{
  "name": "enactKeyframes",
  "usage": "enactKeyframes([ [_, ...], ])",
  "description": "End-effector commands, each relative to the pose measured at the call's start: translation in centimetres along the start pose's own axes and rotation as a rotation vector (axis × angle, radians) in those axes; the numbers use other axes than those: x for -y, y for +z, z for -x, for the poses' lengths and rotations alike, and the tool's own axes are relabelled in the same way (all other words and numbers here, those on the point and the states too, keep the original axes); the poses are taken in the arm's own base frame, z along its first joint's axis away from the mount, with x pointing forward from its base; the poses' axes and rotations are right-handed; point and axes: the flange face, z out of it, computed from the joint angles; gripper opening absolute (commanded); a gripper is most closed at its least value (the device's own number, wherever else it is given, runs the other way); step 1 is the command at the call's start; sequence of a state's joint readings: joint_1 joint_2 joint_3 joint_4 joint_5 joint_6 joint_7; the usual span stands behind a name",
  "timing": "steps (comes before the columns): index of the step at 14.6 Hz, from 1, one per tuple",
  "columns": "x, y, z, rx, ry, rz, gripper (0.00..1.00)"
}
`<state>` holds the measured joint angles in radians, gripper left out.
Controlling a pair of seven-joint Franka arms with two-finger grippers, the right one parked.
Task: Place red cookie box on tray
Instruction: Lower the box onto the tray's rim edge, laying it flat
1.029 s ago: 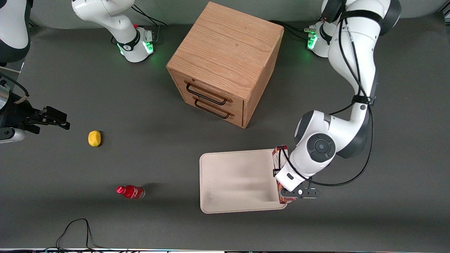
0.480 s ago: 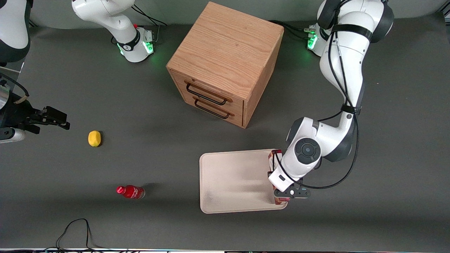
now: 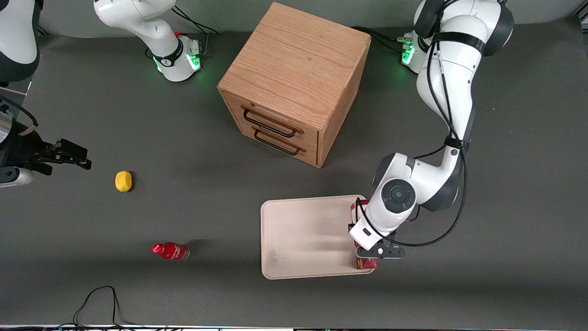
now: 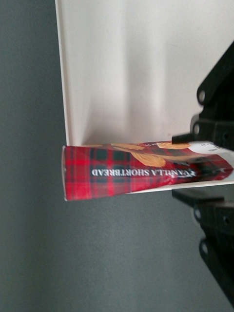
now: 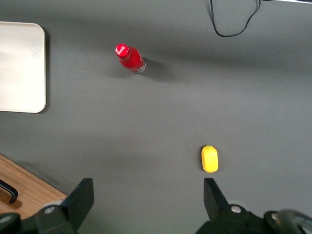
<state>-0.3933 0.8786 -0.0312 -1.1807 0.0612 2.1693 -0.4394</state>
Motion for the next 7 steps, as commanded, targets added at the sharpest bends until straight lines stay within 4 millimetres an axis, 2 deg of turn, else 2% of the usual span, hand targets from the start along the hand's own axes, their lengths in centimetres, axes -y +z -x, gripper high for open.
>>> enactKeyframes([
  [1,0.1,-3.4,0.7,0.044,-0.038,-0.044,1.00],
  [2,0.3,-5.5,0.9,0.067,-0.042,-0.053,1.00],
  [7,2.1,-22.2,4.0,0.131,-0.058,-0.076,1.00],
])
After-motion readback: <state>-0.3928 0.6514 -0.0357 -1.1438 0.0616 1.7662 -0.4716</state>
